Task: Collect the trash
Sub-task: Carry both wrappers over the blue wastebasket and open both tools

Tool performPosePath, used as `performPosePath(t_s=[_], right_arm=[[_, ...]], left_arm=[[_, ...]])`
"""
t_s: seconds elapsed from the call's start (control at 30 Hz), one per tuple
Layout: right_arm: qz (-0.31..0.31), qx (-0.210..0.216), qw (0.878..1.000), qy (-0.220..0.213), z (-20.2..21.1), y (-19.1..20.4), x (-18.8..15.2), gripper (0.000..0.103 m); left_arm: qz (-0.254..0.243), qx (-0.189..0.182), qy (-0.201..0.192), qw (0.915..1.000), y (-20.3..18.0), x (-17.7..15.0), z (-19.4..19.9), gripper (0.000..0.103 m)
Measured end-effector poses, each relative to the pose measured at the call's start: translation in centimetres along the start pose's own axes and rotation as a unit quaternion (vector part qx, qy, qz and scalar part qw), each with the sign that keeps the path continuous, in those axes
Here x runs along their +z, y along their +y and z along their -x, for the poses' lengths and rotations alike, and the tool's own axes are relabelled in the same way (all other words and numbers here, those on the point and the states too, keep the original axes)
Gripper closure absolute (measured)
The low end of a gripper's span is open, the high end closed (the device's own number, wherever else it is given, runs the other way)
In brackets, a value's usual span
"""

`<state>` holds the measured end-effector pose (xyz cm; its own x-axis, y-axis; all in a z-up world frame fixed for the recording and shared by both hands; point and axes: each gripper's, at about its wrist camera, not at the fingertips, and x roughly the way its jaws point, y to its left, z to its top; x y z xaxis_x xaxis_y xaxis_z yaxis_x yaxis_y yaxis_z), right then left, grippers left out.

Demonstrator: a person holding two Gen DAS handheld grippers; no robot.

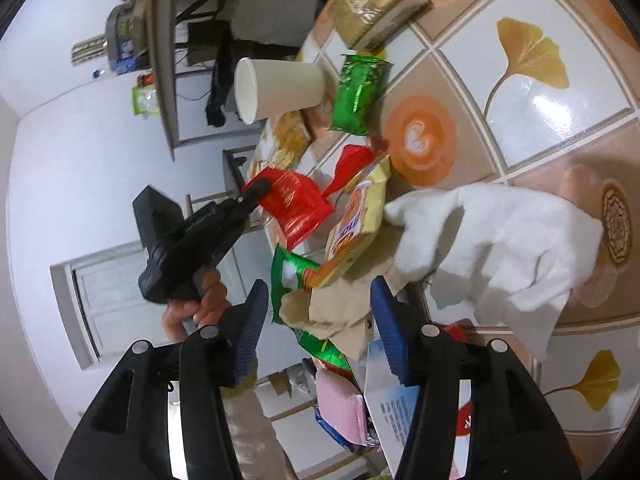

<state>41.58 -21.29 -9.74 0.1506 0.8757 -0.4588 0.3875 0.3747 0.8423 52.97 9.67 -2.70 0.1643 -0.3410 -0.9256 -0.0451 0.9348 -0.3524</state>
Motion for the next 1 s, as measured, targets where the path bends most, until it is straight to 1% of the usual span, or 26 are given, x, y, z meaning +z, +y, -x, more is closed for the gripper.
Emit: performPosePath(t_s=[0.13,0.27,0.3,0.33,0.4,0.43,0.5,0.57,0.67,0.8,1.0], right_arm=[[-0.019,-0.016,1.000,0.010,-1.6,0.2,1.2,0.051],[-0.026,-0.036,0.999,0.017,-3.3,0.1,1.7,0.052],[-0.026,-0.039,0.999,0.017,-3.6,-0.1,1.8,0.059],[-0.028,-0.041,0.999,0.020,-3.9,-0.2,1.9,0.064],[-0.031,-0.035,0.999,0.023,-4.5,-0.6,1.9,0.081],[-0.028,-0.033,0.999,0.022,-4.5,-0.6,1.8,0.082],[-0.022,-0.028,0.999,0.017,-4.3,-0.6,1.6,0.089],[-0.020,-0.009,1.000,0.013,-4.0,-0.5,1.4,0.091],[-0.011,0.003,1.000,0.002,-3.2,0.0,1.1,0.094],[0.006,0.014,1.000,-0.014,-1.4,1.1,0.2,0.094],[0.023,0.052,0.998,-0.040,2.5,1.9,-1.7,0.094]], left_arm=[[0.000,-0.002,0.001,1.0000,0.1,0.2,-0.3,0.099],[0.003,-0.003,0.004,1.0000,0.3,0.3,-0.6,0.099],[0.003,-0.003,0.004,1.0000,0.4,0.4,-0.7,0.099],[0.003,-0.004,0.005,1.0000,0.5,0.4,-0.8,0.099],[0.005,-0.007,0.006,0.9999,0.6,0.3,-0.9,0.099],[0.006,-0.009,0.005,0.9999,0.7,0.4,-0.8,0.099],[0.008,-0.016,0.000,0.9998,0.8,0.4,-0.5,0.099],[0.008,-0.031,-0.008,0.9995,0.9,0.5,0.4,0.099],[0.008,-0.052,-0.026,0.9983,0.7,0.5,2.1,0.099],[0.000,-0.075,-0.064,0.9951,-0.1,0.0,5.7,0.099],[-0.027,-0.090,-0.106,0.9899,-2.0,-2.2,10.7,0.099]])
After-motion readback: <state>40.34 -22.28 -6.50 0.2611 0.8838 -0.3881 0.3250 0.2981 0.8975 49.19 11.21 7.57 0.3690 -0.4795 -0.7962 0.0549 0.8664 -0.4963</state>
